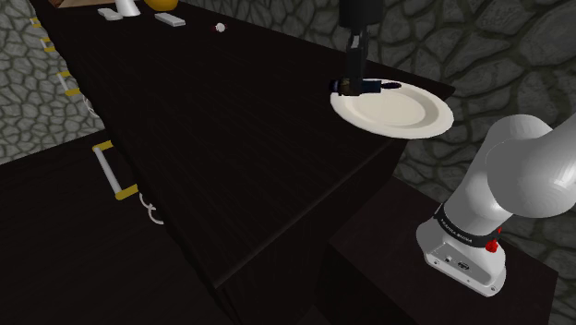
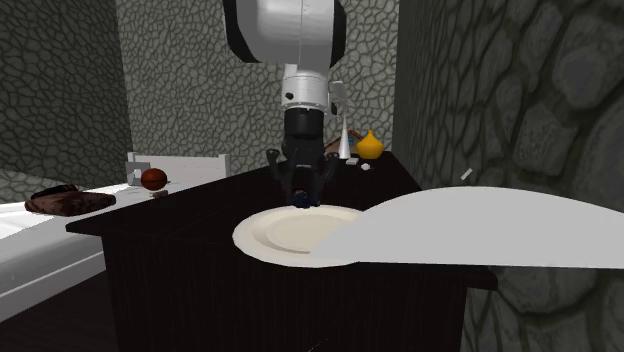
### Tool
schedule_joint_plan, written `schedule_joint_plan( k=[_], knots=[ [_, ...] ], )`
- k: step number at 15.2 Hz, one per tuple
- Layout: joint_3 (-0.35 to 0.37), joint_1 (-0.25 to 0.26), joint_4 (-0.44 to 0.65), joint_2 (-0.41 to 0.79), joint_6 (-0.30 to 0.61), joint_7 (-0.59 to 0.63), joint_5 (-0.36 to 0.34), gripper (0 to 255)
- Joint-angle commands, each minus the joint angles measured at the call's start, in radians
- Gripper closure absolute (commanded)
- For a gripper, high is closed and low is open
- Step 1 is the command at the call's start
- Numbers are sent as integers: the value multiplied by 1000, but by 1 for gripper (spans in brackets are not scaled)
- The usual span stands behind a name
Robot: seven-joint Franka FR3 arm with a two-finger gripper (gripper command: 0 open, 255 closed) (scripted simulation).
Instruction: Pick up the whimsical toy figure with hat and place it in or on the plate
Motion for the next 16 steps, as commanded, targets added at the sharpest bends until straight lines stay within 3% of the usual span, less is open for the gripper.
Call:
schedule_joint_plan(
  k=[1, 11, 16],
  knots=[
    [-3, -1, 29, 3, -26, -1, -2, 255],
    [-6, -2, 195, 39, -156, 6, -4, 255],
    [-26, -5, 103, -106, -211, -15, -12, 255]
  ],
)
